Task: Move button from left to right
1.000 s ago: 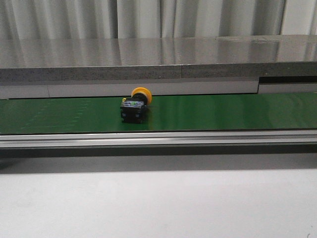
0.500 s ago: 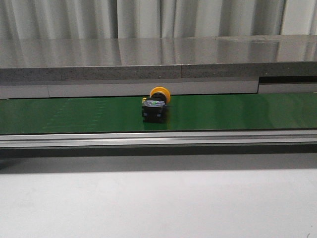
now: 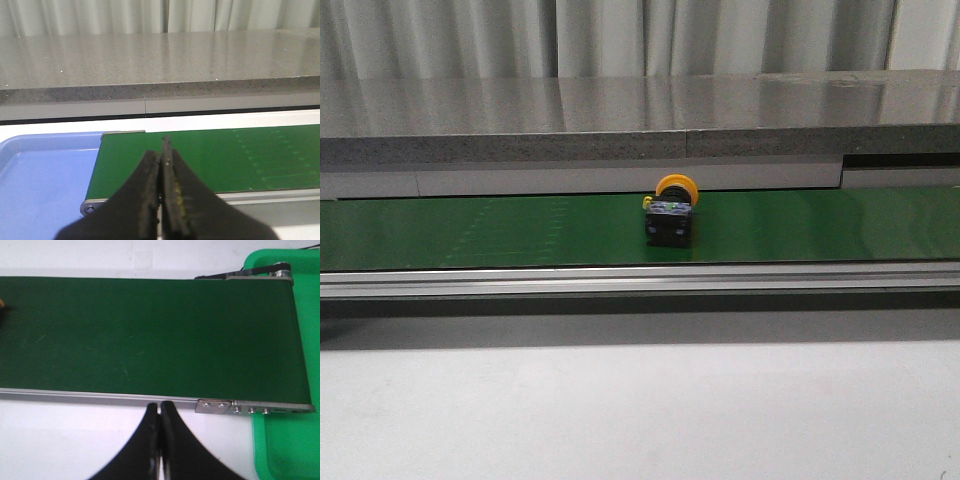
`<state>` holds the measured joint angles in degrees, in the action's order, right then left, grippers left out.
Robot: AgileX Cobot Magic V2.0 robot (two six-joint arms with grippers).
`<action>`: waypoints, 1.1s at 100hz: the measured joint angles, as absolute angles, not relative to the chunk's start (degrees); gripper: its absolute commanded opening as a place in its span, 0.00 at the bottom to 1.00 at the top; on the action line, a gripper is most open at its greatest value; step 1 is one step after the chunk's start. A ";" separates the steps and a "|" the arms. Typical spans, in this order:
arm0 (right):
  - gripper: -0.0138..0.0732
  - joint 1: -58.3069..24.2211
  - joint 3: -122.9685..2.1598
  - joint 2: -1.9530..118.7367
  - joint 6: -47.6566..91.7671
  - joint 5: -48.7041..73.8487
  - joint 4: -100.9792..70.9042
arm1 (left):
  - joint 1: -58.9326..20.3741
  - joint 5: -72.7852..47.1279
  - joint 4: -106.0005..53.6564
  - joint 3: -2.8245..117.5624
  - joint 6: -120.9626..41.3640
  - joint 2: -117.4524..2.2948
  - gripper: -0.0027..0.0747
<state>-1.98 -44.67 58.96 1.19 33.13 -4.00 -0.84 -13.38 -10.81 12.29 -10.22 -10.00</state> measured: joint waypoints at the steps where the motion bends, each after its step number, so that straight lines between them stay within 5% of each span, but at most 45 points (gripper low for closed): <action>1: 0.18 -1.98 -44.67 59.08 1.19 33.26 -4.00 | -0.84 -13.38 -10.81 12.29 -10.22 -10.00 0.01; 25: 0.80 -1.98 -44.67 60.24 1.19 34.97 -4.11 | -0.84 -13.38 -10.81 12.29 -10.22 -10.00 0.01; 34: 0.93 -1.98 -44.67 60.24 1.19 35.83 -4.11 | -0.84 -13.38 -10.81 12.29 -10.31 -10.00 0.01; 110: 0.91 -7.91 -53.79 72.31 1.19 37.11 -9.00 | -0.84 -13.38 -10.81 12.29 -10.31 -10.00 0.01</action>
<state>-7.91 -53.79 72.31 1.19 37.11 -9.00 -0.84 -13.38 -10.81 12.29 -10.31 -10.00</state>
